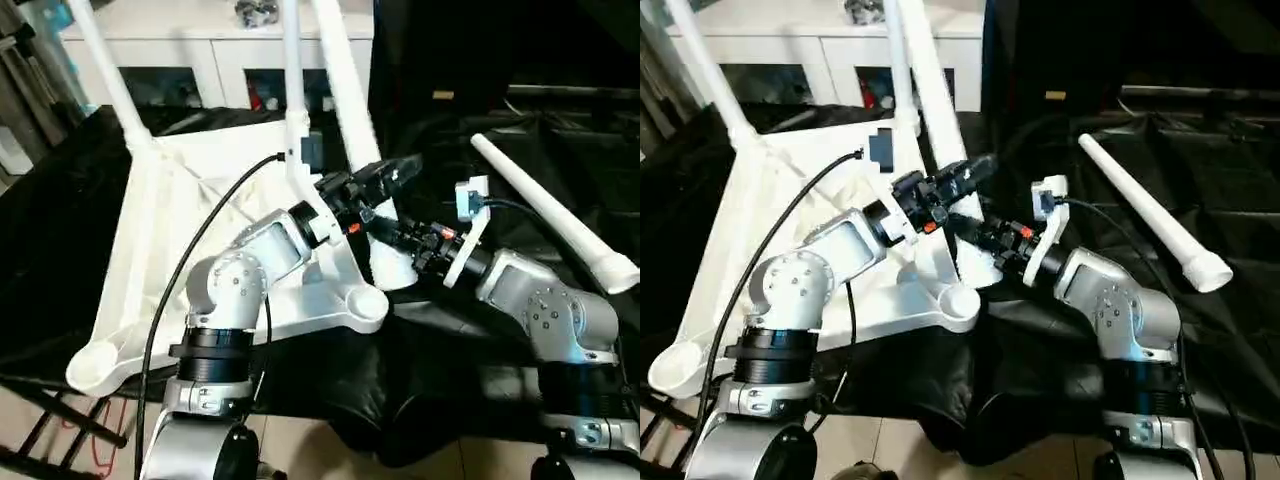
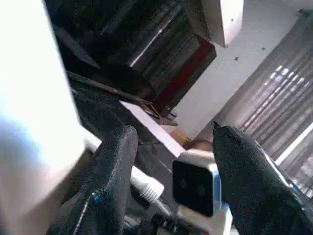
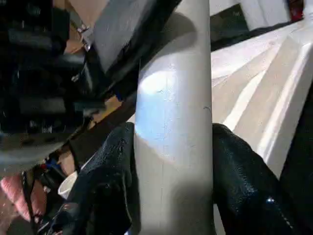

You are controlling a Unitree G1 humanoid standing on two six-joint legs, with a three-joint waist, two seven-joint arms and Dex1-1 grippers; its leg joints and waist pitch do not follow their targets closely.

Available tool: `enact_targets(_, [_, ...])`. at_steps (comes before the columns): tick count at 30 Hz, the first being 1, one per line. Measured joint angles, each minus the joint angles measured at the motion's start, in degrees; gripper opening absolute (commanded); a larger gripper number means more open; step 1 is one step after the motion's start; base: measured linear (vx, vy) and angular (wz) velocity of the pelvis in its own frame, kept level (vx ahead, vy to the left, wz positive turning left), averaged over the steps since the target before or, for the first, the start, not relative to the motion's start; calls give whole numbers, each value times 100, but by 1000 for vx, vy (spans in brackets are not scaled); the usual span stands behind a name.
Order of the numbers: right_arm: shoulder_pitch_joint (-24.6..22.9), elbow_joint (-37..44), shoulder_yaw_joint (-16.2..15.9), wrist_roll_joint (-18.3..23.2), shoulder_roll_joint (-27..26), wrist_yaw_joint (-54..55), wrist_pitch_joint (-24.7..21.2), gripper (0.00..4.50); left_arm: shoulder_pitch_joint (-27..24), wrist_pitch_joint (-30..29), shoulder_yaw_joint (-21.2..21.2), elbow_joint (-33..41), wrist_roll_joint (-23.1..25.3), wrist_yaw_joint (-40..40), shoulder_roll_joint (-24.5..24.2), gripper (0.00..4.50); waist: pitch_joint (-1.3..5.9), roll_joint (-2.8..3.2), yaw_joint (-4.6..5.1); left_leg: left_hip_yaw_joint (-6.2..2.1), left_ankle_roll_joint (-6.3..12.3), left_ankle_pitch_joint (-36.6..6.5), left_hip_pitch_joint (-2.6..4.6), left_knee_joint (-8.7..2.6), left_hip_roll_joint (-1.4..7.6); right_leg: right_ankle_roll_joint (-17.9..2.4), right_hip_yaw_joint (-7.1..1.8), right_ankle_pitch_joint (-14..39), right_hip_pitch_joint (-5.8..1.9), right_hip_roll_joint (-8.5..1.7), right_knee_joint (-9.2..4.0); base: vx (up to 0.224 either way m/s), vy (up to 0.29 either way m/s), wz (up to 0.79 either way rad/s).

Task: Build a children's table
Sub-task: Pick table leg

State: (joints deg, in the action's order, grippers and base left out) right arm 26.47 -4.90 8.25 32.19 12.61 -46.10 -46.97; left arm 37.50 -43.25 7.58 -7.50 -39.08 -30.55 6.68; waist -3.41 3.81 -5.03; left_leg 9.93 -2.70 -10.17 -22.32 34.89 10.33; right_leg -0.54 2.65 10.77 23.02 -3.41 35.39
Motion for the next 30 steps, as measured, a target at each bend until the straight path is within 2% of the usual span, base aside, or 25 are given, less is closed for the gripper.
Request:
enact_targets(2, [-10, 86, -145, -7, -6, -13, -10, 188, 32, -11, 4, -1, 9, 143, 9, 239, 0, 0, -1, 0, 1, 0, -7, -8, 0, 1, 2, -2, 3, 0, -12, 0, 0, 0])
enact_targets(4, [-37, 203, -291, -76, 12, 28, -6, 188, 114, -3, 18, -8, 36, 357, 8, 209, 0, 0, -9, 0, 2, -1, -10, -14, 0, 2, 5, -2, 3, 0, -21, 0, 0, 0])
enact_targets(6, [-76, 294, -458, -137, 2, 81, 9, 188, 162, 31, 50, -28, 67, 577, 6, 199, 1, 1, -10, 0, 6, -3, -12, -17, 0, 3, 5, -1, 3, 0, -28, 0, 0, 0])
enact_targets(10, [-101, 372, -731, -495, -54, 403, 51, 188, 183, 176, 113, -240, 286, 1068, 60, 155, 0, 0, -5, 0, 7, -4, -19, -17, -1, 3, 7, -2, 3, 0, -34, 0, 0, 0])
enact_targets(12, [-96, 372, -850, -646, -135, 571, 171, 188, 250, 251, 170, -356, 350, 1342, 76, 150, 0, 0, -5, 0, 7, -4, -18, -16, -1, 4, 7, -2, 3, 0, -34, 0, 0, 0])
enact_targets(14, [1, 366, -1040, -984, -312, 951, 321, 188, 393, 403, 296, -510, 452, 1751, 78, 130, 0, 0, 21, 0, 5, -3, -18, -17, 0, 11, 6, -8, 6, 1, -33, 0, 0, 0])
enact_targets(17, [89, 368, -1195, -1107, -423, 1219, 436, 188, 453, 553, 366, -515, 496, 2081, 81, 106, 0, 0, 11, 0, 5, -4, -18, -18, 0, 13, 6, -8, 5, 1, -36, 0, 0, 0])
enact_targets(19, [112, 369, -1256, -1184, -499, 1338, 460, 188, 453, 617, 387, -516, 510, 2232, 81, 74, -1, -1, 6, 0, 6, -5, -21, -17, -1, 13, 6, -8, 5, 0, -39, 0, 0, 0])
enact_targets(22, [130, 402, -1265, -1186, -580, 1441, 460, 188, 452, 732, 393, -483, 565, 2258, 72, 65, -3, -5, -13, -1, 8, -6, -26, -17, -1, 13, 6, -8, 6, 0, -42, 0, 0, 0])
enact_targets(26, [319, 473, -1144, -1186, -616, 1585, 588, 188, 346, 791, 268, -129, 585, 1802, -42, 32, -4, -7, -1, 0, 9, -7, -27, -17, -2, 13, 4, -8, 8, -1, -41, 0, 0, 0])
enact_targets(28, [483, 455, -952, -1201, -611, 1746, 787, 188, 229, 602, 176, 124, 363, 1510, -110, 80, -4, -7, -5, 0, 9, -6, -27, -17, -1, 13, 4, -8, 9, -1, -38, 0, 0, 0])
enact_targets(30, [583, 417, -774, -1233, -541, 1878, 942, 188, 123, 546, 147, 271, 173, 1377, -119, 72, -1, -12, -13, 0, 8, -6, -26, -16, -2, 13, 4, -8, 8, -1, -38, 0, 0, 0])
